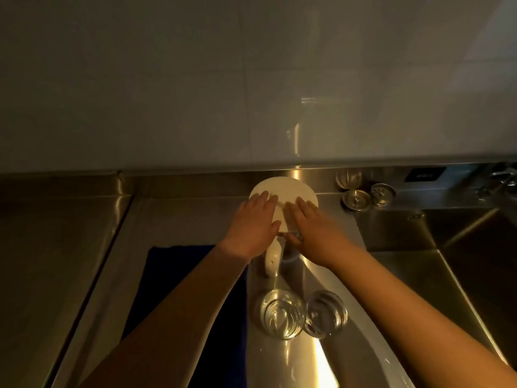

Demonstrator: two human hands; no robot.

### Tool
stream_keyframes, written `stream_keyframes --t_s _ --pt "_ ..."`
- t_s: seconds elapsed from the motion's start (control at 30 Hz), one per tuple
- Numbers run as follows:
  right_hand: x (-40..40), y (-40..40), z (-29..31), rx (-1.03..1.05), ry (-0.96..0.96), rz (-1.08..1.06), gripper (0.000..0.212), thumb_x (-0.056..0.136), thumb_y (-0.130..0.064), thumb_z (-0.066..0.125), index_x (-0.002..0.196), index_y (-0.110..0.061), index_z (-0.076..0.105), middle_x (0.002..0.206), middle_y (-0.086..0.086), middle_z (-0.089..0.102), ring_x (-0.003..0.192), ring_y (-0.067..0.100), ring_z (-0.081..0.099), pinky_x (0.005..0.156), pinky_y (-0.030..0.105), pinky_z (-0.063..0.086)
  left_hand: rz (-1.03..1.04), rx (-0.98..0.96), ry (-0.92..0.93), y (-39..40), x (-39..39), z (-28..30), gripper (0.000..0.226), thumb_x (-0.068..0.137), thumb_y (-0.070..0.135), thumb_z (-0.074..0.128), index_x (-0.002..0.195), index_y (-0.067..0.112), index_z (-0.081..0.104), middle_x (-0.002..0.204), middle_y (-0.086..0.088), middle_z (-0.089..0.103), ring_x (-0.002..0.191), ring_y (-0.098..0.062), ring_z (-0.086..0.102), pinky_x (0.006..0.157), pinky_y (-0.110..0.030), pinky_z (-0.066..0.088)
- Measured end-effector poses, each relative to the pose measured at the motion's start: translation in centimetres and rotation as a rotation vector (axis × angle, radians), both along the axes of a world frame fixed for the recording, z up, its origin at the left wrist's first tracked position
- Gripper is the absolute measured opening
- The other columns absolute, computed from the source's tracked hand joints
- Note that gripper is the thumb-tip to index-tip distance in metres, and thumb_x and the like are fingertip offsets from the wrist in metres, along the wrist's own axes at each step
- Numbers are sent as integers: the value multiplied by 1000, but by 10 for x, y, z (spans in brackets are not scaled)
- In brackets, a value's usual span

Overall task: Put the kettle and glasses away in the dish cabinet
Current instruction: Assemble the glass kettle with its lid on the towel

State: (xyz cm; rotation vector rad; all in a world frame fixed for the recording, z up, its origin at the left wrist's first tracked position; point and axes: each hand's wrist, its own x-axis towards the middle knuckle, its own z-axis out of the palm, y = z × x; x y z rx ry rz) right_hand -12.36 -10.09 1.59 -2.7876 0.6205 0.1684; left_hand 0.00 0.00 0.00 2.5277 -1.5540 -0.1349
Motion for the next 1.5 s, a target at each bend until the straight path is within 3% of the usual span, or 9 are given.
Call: stream_keyframes --t_s 0.2,0.37,0.47,0.6,0.77,0.93,1.3,1.5 --pt "18 -11 -14 -14 -100 -35 66 97 -42 43 150 -18 12 157 6 16 144 24 12 115 37 14 -11 -15 55 -14 8 -11 54 101 30 36 150 23 15 156 -4 19 144 -21 15 115 -35 13" --pt "27 -16 -19 -95 -225 -71 52 95 -35 49 141 -14 35 143 7 42 131 23 37 105 35 32 40 -16 59 -21 9 -12 53 101 29 37 150 23 16 155 -5 23 143 -21 17 114 -34 16" --pt "33 -20 -24 -167 -231 -80 43 96 -34 46 132 -11 44 134 8 48 122 23 43 99 33 38 100 -17 106 -27 5 -10 54 100 26 39 150 22 17 155 -6 23 143 -22 17 114 -35 16" --pt "40 -22 -27 -212 -247 -110 37 97 -34 44 121 -7 52 125 10 51 113 24 45 90 32 38 169 -51 178 -30 -8 -9 59 98 17 45 150 18 16 155 -8 20 144 -23 13 116 -34 11" --pt "45 -19 -29 -221 -263 -100 33 94 -22 49 121 -3 52 122 13 51 110 26 45 87 30 36 213 -78 161 -35 -14 -2 57 97 19 44 148 14 19 152 -9 26 142 -23 18 114 -33 14" --pt "37 -24 -21 -229 -354 -97 37 95 -25 50 123 -1 51 122 16 51 109 27 47 88 32 37 218 -96 117 -37 -20 7 58 98 20 43 149 14 16 155 -10 20 144 -24 12 115 -33 10" --pt "-39 -55 -14 -245 -419 -158 34 90 -22 60 112 3 58 113 21 57 102 36 54 82 43 44 1 -75 43 -55 -73 5 59 100 30 36 151 19 9 158 -6 13 146 -20 3 116 -31 2" --pt "-85 -74 -32 -229 -420 -228 34 88 -23 64 111 1 60 112 20 59 103 34 55 82 40 46 -77 -32 50 -79 -113 -7 59 100 30 35 151 18 7 159 -6 7 146 -21 0 116 -33 1"
